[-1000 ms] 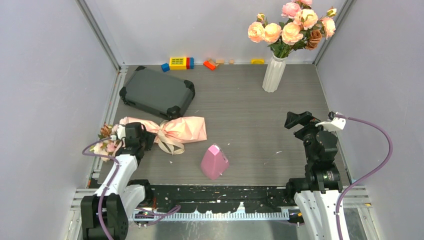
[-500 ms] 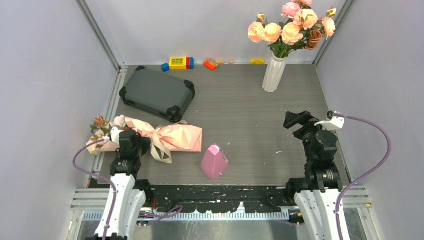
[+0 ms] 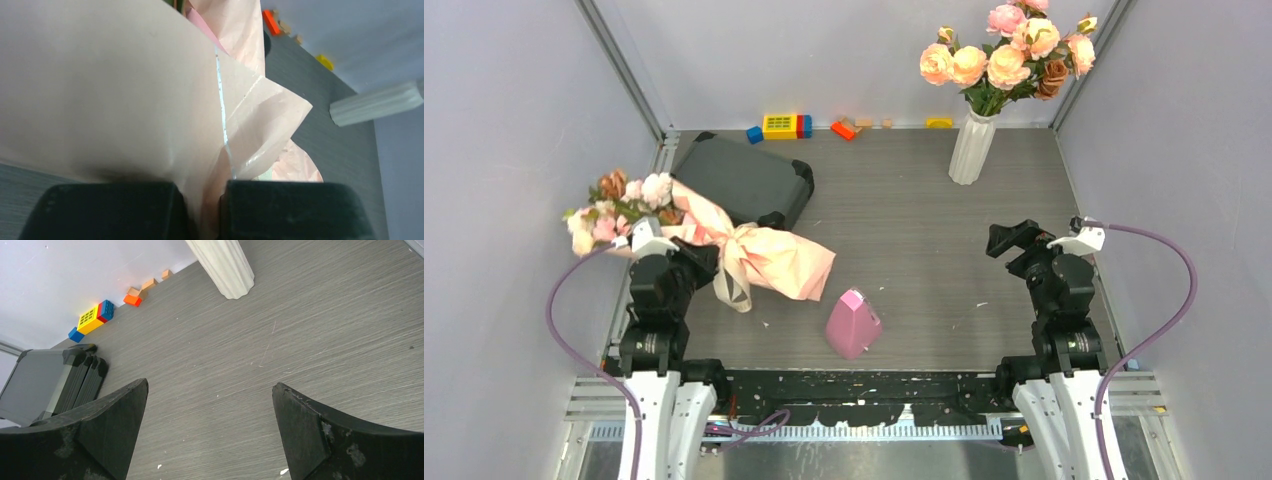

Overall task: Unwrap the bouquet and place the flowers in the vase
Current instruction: Pick up the fake flower at the center of the board, then place the fake flower at the center of the board.

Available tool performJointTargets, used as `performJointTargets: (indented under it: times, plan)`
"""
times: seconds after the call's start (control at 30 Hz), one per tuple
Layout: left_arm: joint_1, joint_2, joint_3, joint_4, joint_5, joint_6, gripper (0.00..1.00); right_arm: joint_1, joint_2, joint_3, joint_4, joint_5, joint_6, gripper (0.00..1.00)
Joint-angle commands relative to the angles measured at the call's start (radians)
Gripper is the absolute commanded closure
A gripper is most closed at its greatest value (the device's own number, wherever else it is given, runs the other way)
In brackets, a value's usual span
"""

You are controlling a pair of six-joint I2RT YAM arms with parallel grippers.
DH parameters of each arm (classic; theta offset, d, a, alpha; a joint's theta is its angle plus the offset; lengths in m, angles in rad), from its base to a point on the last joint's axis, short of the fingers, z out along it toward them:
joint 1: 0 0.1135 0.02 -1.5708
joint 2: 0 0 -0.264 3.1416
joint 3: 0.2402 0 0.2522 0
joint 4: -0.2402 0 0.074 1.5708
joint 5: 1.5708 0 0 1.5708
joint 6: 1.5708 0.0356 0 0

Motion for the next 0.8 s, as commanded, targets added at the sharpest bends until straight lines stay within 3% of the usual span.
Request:
performJointTargets:
  times: [0.0, 0.13, 0.27, 0.47, 0.77]
  plan:
    - [-0.005, 0.147, 0.146, 0.143, 0.233, 0.151, 1.00, 0.005, 0.007, 0.027, 0.061, -0.037, -0.015, 0.00]
    - [-0.027, 0.294, 0.254, 0.209, 0.394, 0.165, 1.00, 0.005, 0.004, 0.023, 0.064, -0.049, -0.015, 0.00]
    - [-0.218, 0.428, 0.339, 0.275, 0.354, 0.227, 1.00, 0.004, 0.005, 0.023, 0.068, -0.056, -0.015, 0.00]
    - [-0.530, 0.752, 0.497, 0.397, 0.316, 0.285, 1.00, 0.004, -0.003, 0.032, 0.062, -0.056, -0.017, 0.00]
    - [-0.617, 1.108, 0.712, 0.546, 0.381, 0.239, 1.00, 0.005, -0.032, 0.039, 0.032, -0.054, -0.010, 0.00]
